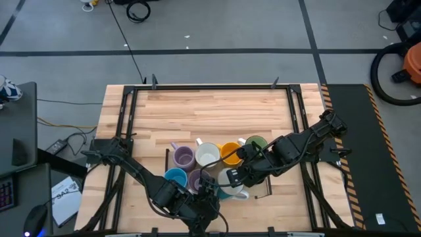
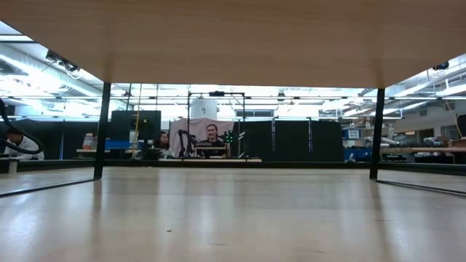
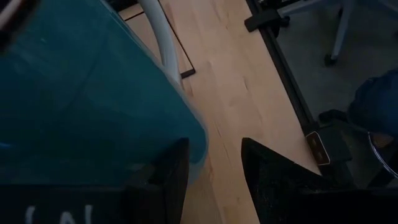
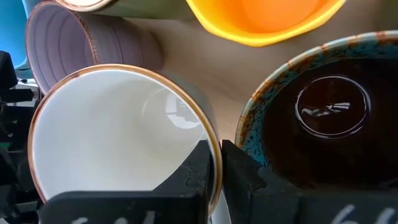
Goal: Place coffee mugs
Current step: Put the blue white mug on the shelf
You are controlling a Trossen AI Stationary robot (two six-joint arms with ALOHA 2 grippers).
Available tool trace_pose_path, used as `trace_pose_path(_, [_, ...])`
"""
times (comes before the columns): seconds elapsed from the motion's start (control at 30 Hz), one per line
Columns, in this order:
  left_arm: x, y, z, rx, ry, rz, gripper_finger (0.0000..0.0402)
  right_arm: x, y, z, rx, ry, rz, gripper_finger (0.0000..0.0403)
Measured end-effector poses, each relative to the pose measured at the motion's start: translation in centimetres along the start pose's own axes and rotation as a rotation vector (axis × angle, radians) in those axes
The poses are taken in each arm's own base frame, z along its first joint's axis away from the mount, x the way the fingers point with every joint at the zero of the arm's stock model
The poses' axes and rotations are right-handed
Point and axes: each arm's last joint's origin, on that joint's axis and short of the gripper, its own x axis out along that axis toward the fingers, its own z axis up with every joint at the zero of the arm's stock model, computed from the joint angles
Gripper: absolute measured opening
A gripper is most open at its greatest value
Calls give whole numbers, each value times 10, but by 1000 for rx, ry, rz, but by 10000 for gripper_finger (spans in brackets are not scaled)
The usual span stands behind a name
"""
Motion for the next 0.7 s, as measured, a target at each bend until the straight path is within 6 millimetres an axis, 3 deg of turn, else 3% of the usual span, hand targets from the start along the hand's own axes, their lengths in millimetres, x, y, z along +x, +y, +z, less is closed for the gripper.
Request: trace_pose_path(0.7, [0, 1, 0, -1, -1, 10, 155, 0, 1, 0, 2, 2, 12, 46])
